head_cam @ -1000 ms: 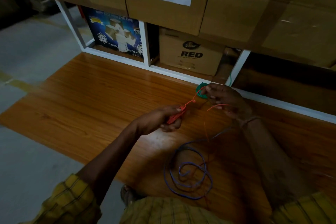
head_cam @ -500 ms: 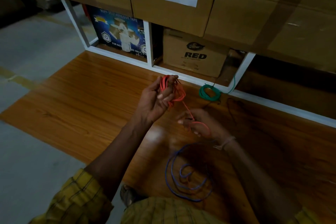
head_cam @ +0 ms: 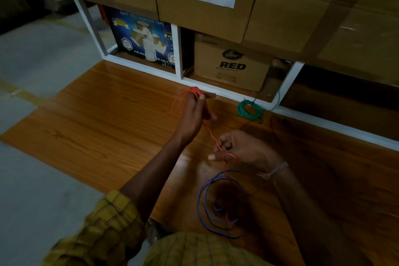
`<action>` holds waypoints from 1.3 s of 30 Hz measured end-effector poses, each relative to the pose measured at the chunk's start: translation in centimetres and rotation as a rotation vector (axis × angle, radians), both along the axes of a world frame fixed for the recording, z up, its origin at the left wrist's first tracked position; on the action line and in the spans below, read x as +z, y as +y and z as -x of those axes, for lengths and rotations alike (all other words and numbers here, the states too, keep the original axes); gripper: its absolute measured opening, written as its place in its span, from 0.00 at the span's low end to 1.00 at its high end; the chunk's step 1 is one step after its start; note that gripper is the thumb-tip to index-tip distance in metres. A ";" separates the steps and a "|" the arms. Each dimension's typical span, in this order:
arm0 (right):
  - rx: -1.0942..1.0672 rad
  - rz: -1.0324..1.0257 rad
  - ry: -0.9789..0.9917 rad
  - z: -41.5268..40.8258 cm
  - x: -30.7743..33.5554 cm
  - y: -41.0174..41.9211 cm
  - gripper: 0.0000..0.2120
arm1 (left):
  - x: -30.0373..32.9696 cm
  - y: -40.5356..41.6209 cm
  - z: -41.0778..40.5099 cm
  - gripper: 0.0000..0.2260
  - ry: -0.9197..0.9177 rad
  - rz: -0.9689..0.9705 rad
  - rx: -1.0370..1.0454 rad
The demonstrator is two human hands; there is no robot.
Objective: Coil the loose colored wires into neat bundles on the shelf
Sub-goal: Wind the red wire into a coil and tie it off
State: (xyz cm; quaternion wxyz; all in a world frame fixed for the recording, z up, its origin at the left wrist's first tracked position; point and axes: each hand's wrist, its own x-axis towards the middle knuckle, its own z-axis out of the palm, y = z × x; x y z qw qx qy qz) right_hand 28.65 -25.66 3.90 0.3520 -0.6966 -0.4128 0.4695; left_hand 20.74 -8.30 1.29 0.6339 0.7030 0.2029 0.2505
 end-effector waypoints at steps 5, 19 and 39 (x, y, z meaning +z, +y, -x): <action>0.139 0.181 -0.025 -2.0 2.3 -1.0 0.05 | -1.2 0.4 0.4 0.16 0.206 -0.694 -0.147; 0.146 -0.010 -0.081 -6.9 4.8 -3.1 0.05 | 0.6 0.1 0.8 0.11 0.309 -0.647 -0.454; -0.640 -0.485 0.349 -6.9 4.3 -3.9 0.14 | -1.0 1.7 2.1 0.19 0.499 -0.467 -0.420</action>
